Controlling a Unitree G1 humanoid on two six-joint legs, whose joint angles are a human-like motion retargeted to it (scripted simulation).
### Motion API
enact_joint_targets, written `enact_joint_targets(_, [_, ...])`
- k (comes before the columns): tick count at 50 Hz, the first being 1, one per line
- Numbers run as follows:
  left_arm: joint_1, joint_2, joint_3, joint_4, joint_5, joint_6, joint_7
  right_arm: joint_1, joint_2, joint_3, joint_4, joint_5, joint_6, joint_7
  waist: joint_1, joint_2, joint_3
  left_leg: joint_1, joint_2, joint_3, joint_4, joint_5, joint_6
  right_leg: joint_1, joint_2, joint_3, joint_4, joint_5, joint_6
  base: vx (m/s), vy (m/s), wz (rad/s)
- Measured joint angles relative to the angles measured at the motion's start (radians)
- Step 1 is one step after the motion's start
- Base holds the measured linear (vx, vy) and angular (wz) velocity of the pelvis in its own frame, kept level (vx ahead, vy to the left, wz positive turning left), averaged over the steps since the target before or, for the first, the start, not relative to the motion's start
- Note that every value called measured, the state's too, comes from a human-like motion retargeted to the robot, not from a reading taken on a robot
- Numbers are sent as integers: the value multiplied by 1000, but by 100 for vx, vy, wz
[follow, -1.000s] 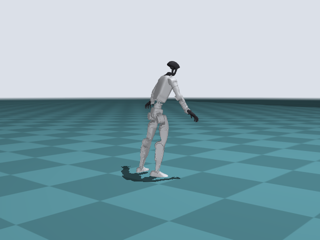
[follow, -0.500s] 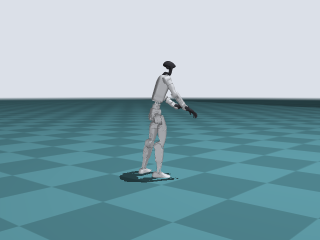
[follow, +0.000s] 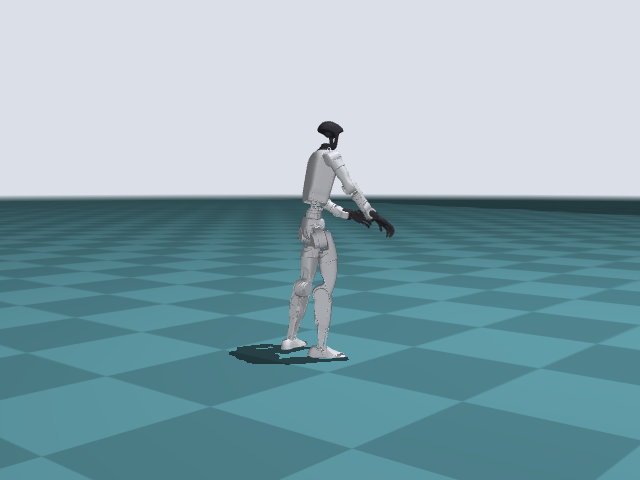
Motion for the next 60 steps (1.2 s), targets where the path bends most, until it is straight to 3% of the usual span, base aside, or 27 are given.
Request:
enact_joint_targets(7, [196,79,320,306,-52,88,226,28,28,-37,31,-12,-7,-49,107,12,-37,16,-9,-34,-6,-4,0,30,-19,-26,7,-15,0,5,7,27])
enact_joint_targets(13, [278,116,684,522,-425,107,420,40,7,33,-59,43,12,-29,202,24,-16,21,-36,-105,-8,-9,16,58,-71,-74,38,-38,0,3,15,64])
enact_joint_targets(19, [337,298,822,675,-546,143,320,17,-1,104,-119,102,18,16,283,21,26,0,-59,-184,-6,-8,28,71,-119,-142,75,-66,0,-1,10,78])
enact_joint_targets(23, [236,378,899,830,-530,201,527,9,22,100,-92,107,36,-21,334,22,35,-17,-65,-234,-24,6,31,81,-126,-190,65,-67,0,-4,4,70])
enact_joint_targets(25, [171,369,884,823,-469,207,620,12,40,81,-66,104,38,-49,353,23,36,-25,-68,-263,-35,16,32,90,-126,-217,54,-63,0,-6,4,77])
enact_joint_targets(28, [93,278,768,697,-364,212,530,31,58,47,-35,105,37,-57,363,25,29,-31,-85,-317,-55,30,32,108,-142,-266,48,-62,0,-5,10,94])
enact_joint_targets(33, [20,97,361,414,-77,188,328,77,78,13,5,120,23,-58,322,28,13,-18,-127,-421,-105,54,18,133,-197,-353,91,-85,-20,-4,16,101])
enact_joint_targets(37, [-78,84,-78,136,193,42,195,95,67,51,-4,159,-7,-20,271,32,-4,-15,-133,-464,-137,71,-8,100,-214,-333,157,-97,-54,-8,8,49])
enact_joint_targets(40, [-171,135,-265,-12,347,-95,199,96,70,37,8,186,-37,-41,235,31,-4,-6,-132,-468,-145,72,-19,54,-198,-216,203,-95,-48,-9,2,5])
enact_joint_targets(42, [-192,196,-291,-25,380,-121,223,83,66,39,2,195,-46,-43,215,27,7,0,-130,-456,-142,66,-16,21,-168,-106,215,-85,-32,-10,-2,-31])
enact_joint_targets(45, [-175,309,-241,76,400,-88,206,59,60,34,-18,208,-49,-32,192,16,29,6,-125,-424,-125,50,-4,-15,-119,30,197,-65,-11,-11,-6,-57])
enact_joint_targets(48, [-142,362,-104,359,370,41,254,29,64,37,-29,227,-46,-47,177,-7,58,13,-123,-385,-107,35,2,-24,-94,86,134,-40,-5,-10,-9,-66])
enact_joint_targets(51, [-181,300,147,743,194,241,376,7,54,59,-47,205,-20,-13,172,-28,88,25,-122,-354,-104,32,-2,-15,-76,114,46,-3,0,-7,-14,-56])
enact_joint_targets(53, [-248,268,311,903,88,320,424,-3,50,57,-48,201,-7,6,178,-36,106,32,-107,-339,-110,37,-21,-7,-47,133,-8,24,0,-5,-28,-43])
enact_joint_targets(55, [-278,236,363,910,51,319,414,-7,49,46,-42,203,-7,13,186,-40,121,36,-87,-330,-121,45,-47,-3,-14,145,-45,44,0,-4,-33,-21])
enact_joint_targets(60, [-273,39,174,643,186,216,343,-19,47,1,9,202,-15,-7,177,-42,147,24,-67,-347,-180,86,-94,-10,23,91,-92,82,0,-4,-27,22])
